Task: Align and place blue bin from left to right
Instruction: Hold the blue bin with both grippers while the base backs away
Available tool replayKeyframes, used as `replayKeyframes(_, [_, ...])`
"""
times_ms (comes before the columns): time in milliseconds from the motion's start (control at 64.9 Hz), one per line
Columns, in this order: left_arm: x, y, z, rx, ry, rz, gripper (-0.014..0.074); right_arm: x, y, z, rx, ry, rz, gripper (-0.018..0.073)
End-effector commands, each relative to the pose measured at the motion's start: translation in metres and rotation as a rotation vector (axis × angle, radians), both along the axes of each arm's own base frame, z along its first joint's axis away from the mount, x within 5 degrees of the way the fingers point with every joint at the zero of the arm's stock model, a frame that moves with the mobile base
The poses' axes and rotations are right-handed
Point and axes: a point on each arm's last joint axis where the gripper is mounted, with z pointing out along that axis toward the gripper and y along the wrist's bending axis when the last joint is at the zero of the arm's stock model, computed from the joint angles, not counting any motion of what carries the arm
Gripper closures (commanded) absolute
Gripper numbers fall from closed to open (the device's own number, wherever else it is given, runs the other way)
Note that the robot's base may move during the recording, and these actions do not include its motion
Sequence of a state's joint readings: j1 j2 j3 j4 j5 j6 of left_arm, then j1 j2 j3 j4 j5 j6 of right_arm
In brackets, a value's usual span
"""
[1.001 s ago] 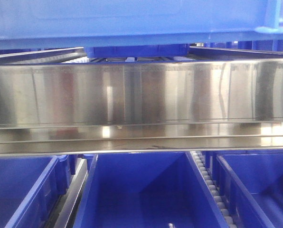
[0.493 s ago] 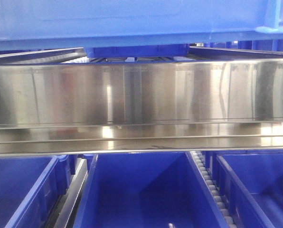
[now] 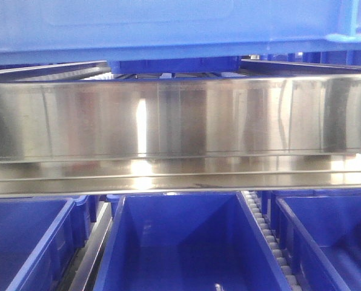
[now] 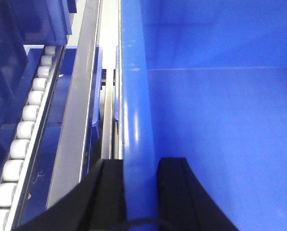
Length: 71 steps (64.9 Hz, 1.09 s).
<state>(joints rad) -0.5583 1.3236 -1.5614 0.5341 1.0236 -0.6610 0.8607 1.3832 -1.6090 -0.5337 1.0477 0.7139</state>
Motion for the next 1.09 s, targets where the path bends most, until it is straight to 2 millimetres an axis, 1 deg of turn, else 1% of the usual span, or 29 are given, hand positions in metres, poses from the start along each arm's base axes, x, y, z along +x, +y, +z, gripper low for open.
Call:
replayKeyframes(0, [-0.0052, -0.0002, 0.0141, -0.022, -0.092, -0.041, 0.0708, -0.0011, -0.0011, 0.0168, 0.039, -0.122, 0.044, 0.0638])
replayKeyframes(1078, [-0.0052, -0.0002, 0.0141, -0.022, -0.092, -0.041, 0.0708, -0.0011, -0.0011, 0.0168, 0.039, -0.122, 0.044, 0.0638])
